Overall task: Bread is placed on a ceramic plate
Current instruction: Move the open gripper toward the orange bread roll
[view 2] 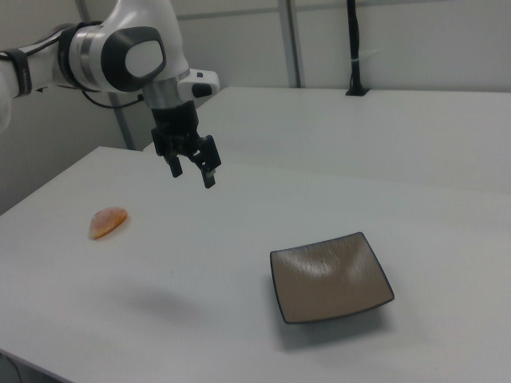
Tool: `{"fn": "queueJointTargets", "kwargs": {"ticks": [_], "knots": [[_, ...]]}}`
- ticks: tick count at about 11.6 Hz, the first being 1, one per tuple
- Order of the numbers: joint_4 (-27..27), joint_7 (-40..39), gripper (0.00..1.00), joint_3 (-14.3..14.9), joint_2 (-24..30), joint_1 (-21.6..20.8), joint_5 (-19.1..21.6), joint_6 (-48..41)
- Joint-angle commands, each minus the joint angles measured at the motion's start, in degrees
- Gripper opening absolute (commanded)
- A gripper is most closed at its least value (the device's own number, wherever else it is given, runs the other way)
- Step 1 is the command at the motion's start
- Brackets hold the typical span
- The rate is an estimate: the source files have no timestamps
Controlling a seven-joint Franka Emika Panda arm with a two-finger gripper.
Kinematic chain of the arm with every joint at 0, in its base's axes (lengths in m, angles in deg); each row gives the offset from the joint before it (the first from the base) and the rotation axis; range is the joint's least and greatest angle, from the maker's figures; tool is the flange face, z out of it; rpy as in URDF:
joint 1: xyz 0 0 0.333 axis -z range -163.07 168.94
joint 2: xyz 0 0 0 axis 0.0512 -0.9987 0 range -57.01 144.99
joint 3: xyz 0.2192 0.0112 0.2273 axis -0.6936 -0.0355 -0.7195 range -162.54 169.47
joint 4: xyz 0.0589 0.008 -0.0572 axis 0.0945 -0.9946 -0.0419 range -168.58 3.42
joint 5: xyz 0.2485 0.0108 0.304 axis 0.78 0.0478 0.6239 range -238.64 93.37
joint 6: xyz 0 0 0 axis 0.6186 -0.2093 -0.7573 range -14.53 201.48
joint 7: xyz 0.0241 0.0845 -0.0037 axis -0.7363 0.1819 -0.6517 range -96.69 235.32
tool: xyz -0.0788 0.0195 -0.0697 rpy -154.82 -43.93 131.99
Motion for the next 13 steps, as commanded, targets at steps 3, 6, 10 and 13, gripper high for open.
{"fn": "queueJointTargets", "kwargs": {"ticks": [3, 6, 10, 13], "knots": [[-0.27, -1.31, 1.0, 0.11, 0.03, -0.3, 1.71, 0.96], [-0.27, -1.39, 1.0, 0.11, 0.03, -0.3, 1.71, 0.96], [-0.18, -0.96, 1.0, 0.11, 0.03, -0.3, 1.71, 0.96], [-0.18, -0.69, 1.0, -0.33, -0.76, -0.38, 1.71, 1.05]]}}
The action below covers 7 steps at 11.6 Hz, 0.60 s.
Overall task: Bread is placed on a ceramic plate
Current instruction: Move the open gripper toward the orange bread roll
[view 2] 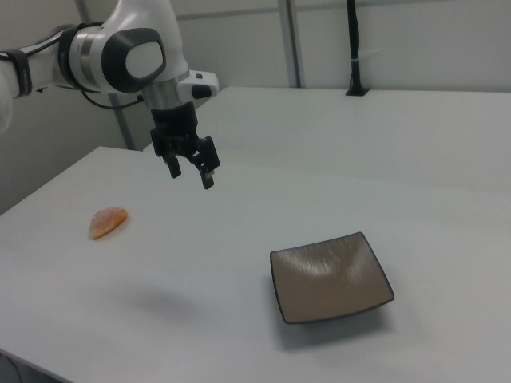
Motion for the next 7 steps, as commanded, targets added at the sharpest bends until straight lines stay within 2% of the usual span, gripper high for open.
{"fn": "queueJointTargets", "kwargs": {"ticks": [1, 5, 7], "knots": [[-0.15, -0.64, 1.0, -0.13, -0.35, -0.33, 1.26, 0.96], [0.2, 2.24, 1.0, -0.22, -0.79, -0.42, 1.61, 0.78], [1.77, 6.02, 1.0, -1.88, -1.92, -0.51, 3.11, 1.04]]}}
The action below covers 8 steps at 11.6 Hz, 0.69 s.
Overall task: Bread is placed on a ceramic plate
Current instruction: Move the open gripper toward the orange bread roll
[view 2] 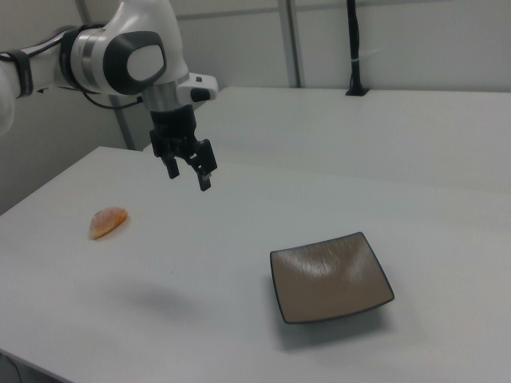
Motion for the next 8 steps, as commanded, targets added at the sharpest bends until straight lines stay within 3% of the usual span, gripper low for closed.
{"fn": "queueJointTargets", "kwargs": {"ticks": [1, 3, 8], "knots": [[4.4, 7.04, 1.0, -3.37, -3.14, -0.46, 2.11, 0.44], [8.1, 14.59, 1.0, -7.15, -5.25, -1.07, 2.02, 0.96], [11.63, 24.79, 1.0, -7.43, -10.69, -13.1, 1.24, 4.37]]}}
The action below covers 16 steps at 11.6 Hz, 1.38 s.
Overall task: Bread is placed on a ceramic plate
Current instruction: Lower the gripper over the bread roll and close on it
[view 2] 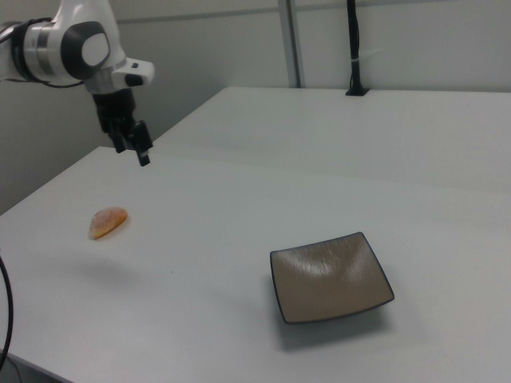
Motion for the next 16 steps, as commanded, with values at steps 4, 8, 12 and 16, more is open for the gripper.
{"fn": "queueJointTargets", "kwargs": {"ticks": [4, 8, 12, 16], "knots": [[2.59, 9.44, 1.0, 0.63, -11.81, -10.83, -2.66, 12.99], [5.84, 9.78, 1.0, 0.63, -18.33, -15.76, -3.8, 18.79], [6.1, 12.33, 1.0, 1.07, -22.89, -19.1, -6.09, 21.7], [10.15, 18.29, 1.0, 0.9, -29.4, -20.51, -10.66, 25.29]]}}
